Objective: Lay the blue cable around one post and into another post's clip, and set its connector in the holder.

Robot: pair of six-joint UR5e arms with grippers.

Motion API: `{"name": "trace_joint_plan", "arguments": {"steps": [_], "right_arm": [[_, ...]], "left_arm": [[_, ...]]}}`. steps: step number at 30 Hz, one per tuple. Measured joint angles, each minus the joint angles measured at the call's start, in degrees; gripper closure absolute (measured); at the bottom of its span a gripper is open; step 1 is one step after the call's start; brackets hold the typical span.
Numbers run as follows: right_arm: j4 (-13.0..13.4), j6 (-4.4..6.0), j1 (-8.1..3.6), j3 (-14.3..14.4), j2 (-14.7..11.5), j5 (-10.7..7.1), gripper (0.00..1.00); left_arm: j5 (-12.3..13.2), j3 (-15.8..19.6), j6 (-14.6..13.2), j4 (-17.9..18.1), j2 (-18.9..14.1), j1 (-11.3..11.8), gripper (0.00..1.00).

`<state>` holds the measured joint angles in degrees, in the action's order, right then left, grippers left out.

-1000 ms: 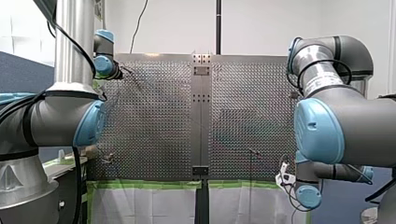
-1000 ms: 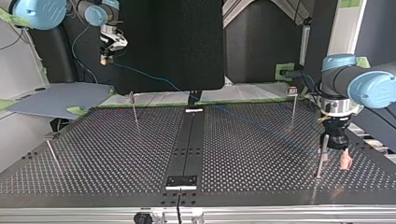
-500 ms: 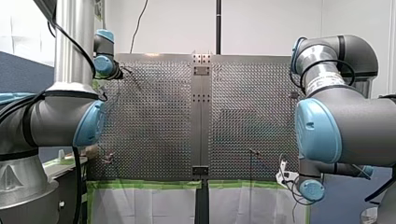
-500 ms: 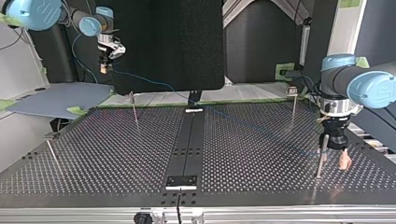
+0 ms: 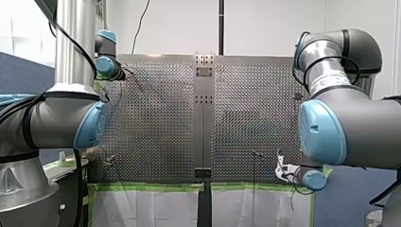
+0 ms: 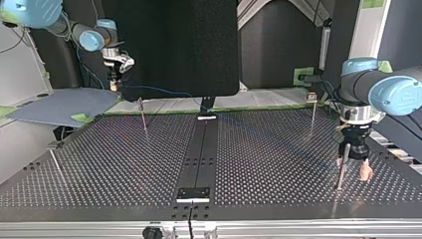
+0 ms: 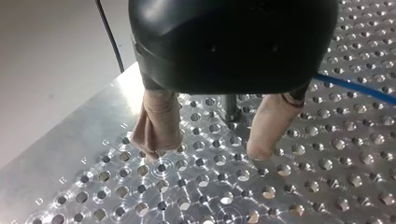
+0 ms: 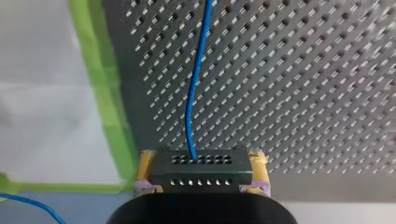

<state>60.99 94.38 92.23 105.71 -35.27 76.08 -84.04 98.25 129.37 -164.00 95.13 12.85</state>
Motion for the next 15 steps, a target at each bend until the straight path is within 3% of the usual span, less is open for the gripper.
{"name": "trace_joint_plan", "arguments": {"steps": [5, 8, 12, 15], "right_arm": [[-2.0, -0.12, -0.17, -0.1, -2.1, -2.12, 1.00], [-2.8, 0.38, -0.37, -0.1, -3.3, -3.37, 1.00], [-2.8, 1.65, -0.79, -0.1, -5.1, -5.04, 1.00], [-2.5, 3.03, -1.19, 0.0, -5.8, -5.32, 1.00]], "left_arm": [[0.0, 0.0, 0.0, 0.0, 0.0, -0.1, 0.00], [0.0, 0.0, 0.0, 0.0, 0.0, -0.1, 0.00], [0.0, 0.0, 0.0, 0.0, 0.0, -0.2, 0.00], [0.0, 0.0, 0.0, 0.0, 0.0, -0.2, 0.00]]}}
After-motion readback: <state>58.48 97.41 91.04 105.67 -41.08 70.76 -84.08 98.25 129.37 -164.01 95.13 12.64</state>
